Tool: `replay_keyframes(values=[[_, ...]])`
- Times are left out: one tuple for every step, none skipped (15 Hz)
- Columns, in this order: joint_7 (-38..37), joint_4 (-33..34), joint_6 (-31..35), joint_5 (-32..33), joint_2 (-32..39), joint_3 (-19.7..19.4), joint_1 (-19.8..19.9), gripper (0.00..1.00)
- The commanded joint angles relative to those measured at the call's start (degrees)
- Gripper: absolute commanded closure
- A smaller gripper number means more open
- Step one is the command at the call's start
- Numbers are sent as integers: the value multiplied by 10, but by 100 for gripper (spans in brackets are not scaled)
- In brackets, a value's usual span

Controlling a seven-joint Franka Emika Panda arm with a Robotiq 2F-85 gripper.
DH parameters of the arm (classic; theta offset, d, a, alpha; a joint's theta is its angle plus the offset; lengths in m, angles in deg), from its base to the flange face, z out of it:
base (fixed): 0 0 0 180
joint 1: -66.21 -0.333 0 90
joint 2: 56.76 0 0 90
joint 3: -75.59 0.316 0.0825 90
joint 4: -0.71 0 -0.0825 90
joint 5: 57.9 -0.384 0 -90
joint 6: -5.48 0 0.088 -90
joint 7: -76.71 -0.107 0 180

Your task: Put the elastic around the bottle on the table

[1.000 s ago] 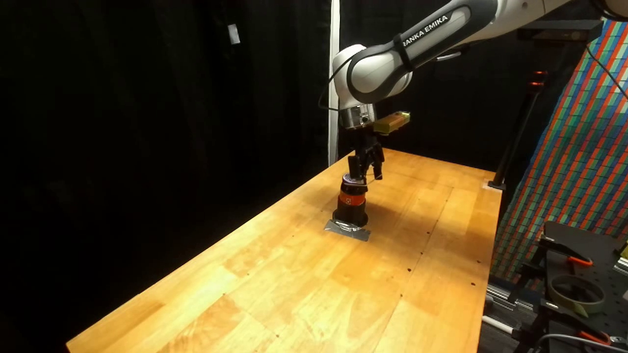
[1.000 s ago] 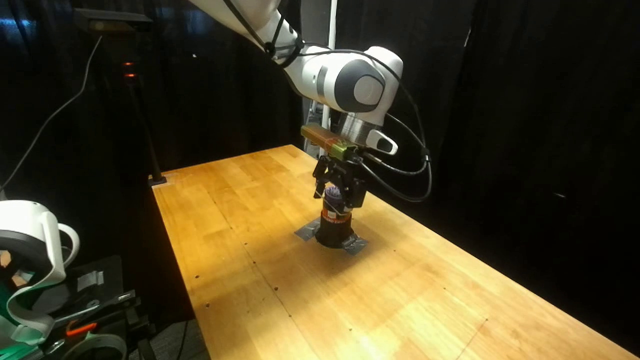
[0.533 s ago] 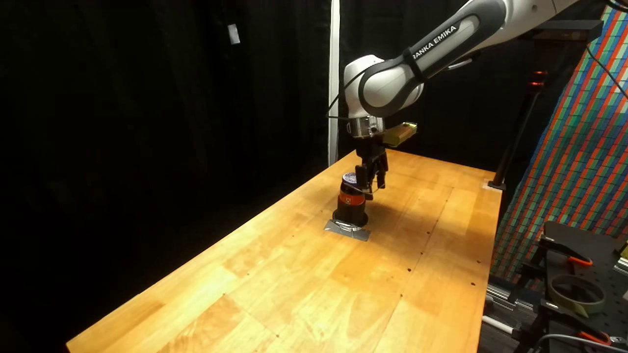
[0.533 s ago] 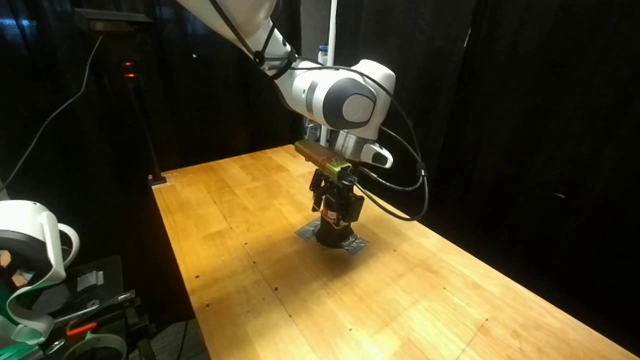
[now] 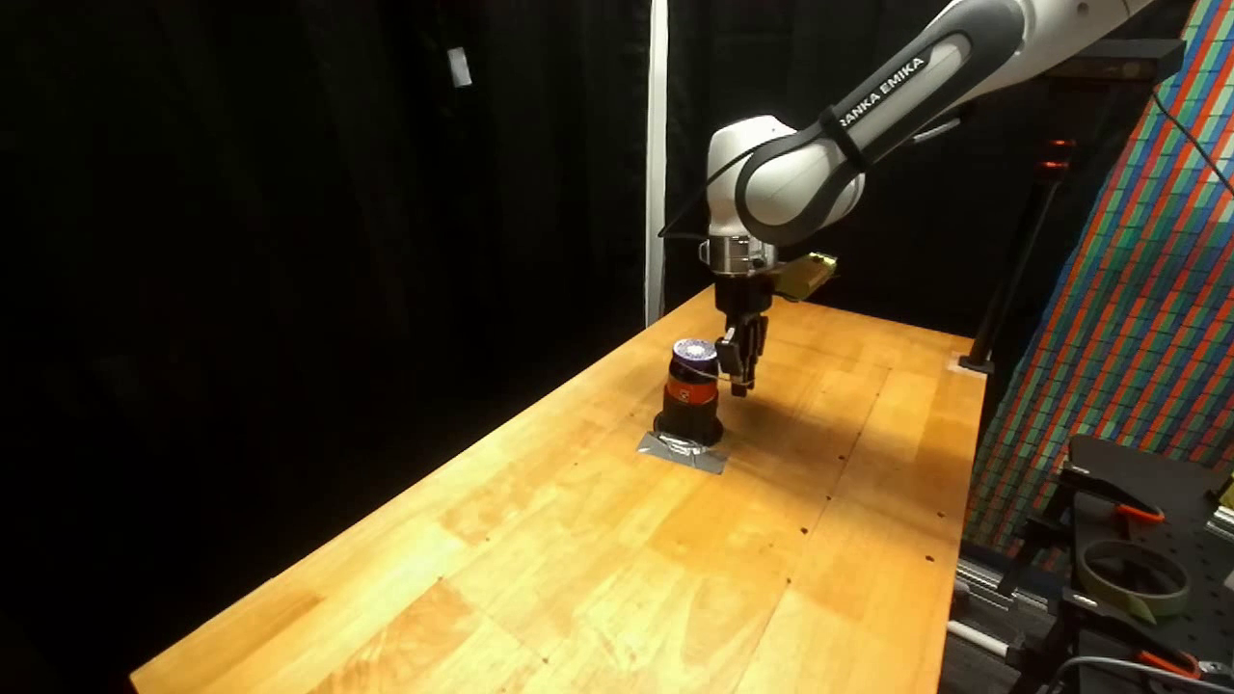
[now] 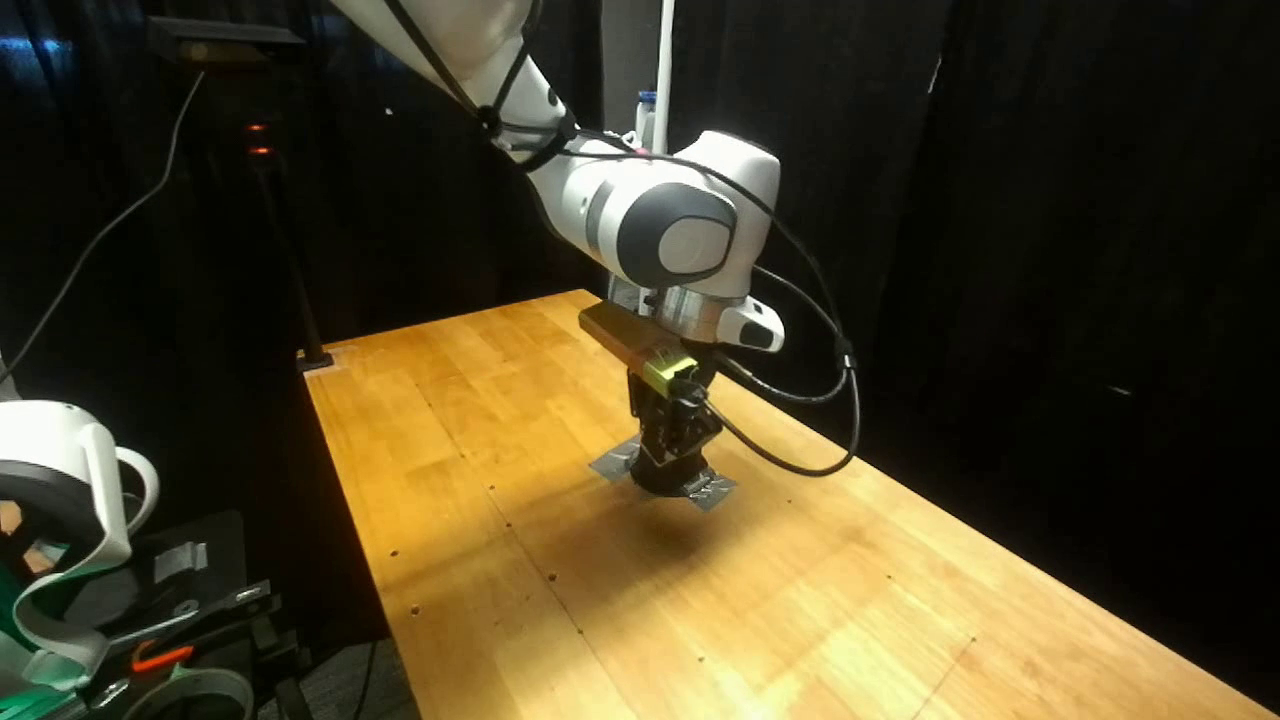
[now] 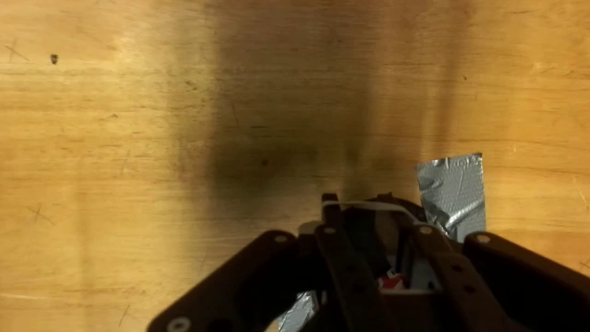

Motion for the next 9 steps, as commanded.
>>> replay_keyframes(values=[[51,-97,101,-46,-61,19,34,94],[71,-117,134,-67,-72,28,45,95],[99,-141,173,-95,-84,42,60,99],[130,-160,205,-124,-94,57,75,94],[167,-183,243,-158,-104,76,93,93],[208,-200,273,-197,-112,99,114,93],[257,-216,301,-240,-118,127,139,91],[302,-227,324,-277,-122,168,173,91],[346,-236,341,-312,-125,210,210,92]])
